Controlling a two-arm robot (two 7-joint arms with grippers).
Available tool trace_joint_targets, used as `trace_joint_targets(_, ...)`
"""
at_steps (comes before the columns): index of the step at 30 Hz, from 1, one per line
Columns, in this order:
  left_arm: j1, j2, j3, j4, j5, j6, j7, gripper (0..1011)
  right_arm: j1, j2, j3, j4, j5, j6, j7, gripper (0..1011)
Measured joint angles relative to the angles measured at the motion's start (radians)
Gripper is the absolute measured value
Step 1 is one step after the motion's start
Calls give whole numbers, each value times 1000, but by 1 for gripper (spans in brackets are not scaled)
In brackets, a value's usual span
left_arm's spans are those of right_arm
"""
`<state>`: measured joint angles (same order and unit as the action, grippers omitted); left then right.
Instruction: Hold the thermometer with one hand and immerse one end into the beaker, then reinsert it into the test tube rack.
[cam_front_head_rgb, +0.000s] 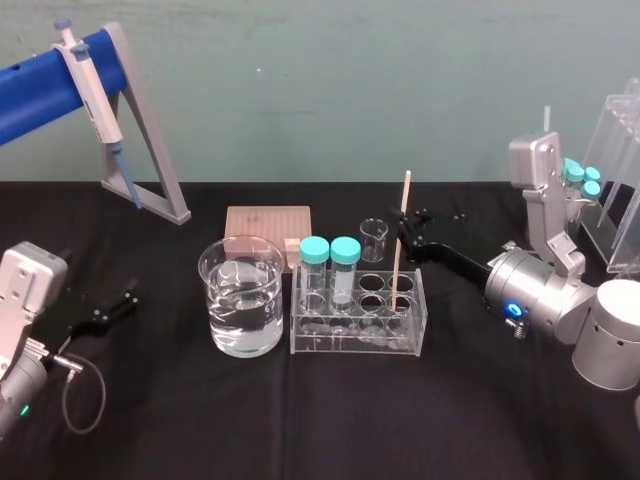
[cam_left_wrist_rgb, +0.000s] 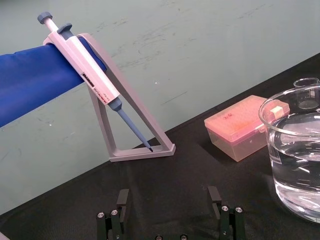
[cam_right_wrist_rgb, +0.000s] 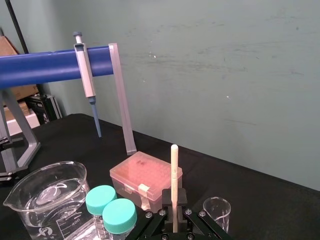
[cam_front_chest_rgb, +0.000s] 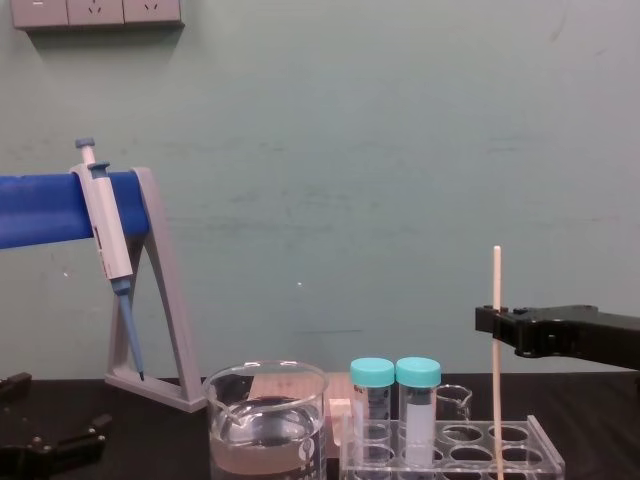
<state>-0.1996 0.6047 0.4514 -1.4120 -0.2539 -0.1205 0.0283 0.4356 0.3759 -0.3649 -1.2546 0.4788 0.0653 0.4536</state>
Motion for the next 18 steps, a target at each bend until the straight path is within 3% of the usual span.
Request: trace_joint_targets(18,0,0,0,0,0,0,0,1004,-1,-4,0,4,-5,1,-2,48)
